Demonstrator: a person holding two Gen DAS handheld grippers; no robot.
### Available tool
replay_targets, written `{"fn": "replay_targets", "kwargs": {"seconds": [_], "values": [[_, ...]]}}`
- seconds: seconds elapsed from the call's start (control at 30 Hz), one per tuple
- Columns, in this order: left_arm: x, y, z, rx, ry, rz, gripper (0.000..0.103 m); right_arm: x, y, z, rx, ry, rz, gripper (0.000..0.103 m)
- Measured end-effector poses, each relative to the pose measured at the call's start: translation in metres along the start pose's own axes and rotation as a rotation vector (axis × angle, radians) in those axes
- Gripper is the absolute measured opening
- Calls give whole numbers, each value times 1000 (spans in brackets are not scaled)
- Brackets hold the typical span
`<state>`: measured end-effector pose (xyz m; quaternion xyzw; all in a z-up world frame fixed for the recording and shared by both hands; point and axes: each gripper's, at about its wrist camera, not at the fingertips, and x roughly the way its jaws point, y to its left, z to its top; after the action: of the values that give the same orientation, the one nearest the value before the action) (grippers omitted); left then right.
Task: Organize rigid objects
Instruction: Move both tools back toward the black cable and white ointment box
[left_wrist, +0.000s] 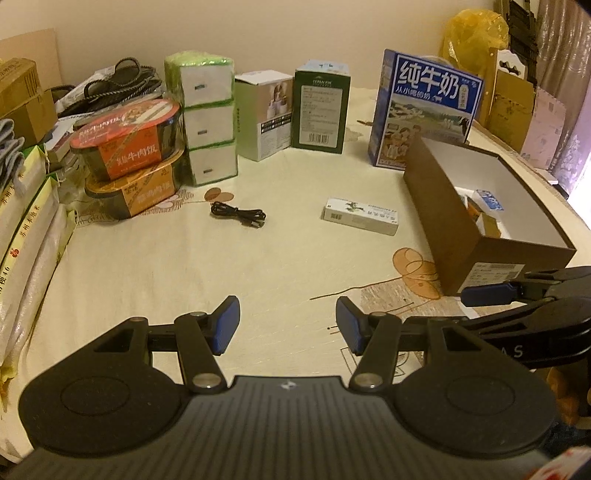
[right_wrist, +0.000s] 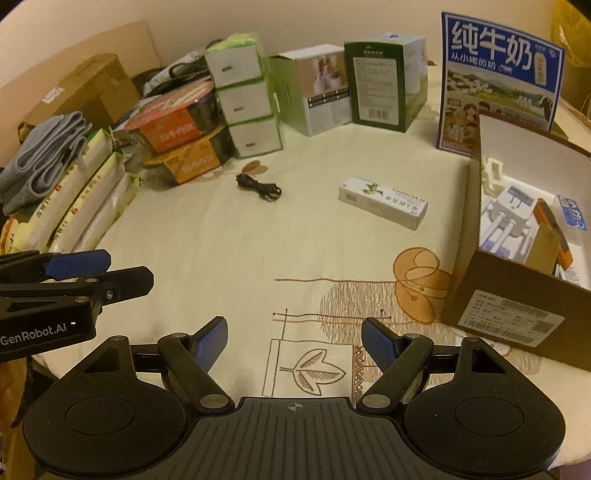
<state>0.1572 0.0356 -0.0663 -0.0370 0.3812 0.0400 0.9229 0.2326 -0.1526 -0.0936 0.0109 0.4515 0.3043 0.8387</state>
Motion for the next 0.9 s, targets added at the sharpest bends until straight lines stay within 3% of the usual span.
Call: {"fn": "replay_targets", "kwargs": {"seconds": [0.53,0.9], "values": [[64,17,11,-13,65,27,54,57,-21,23,-10,44,-23,77],[104,23,25,-27,66,47,54,90,-37,59,-94,-13,-59,77]]}}
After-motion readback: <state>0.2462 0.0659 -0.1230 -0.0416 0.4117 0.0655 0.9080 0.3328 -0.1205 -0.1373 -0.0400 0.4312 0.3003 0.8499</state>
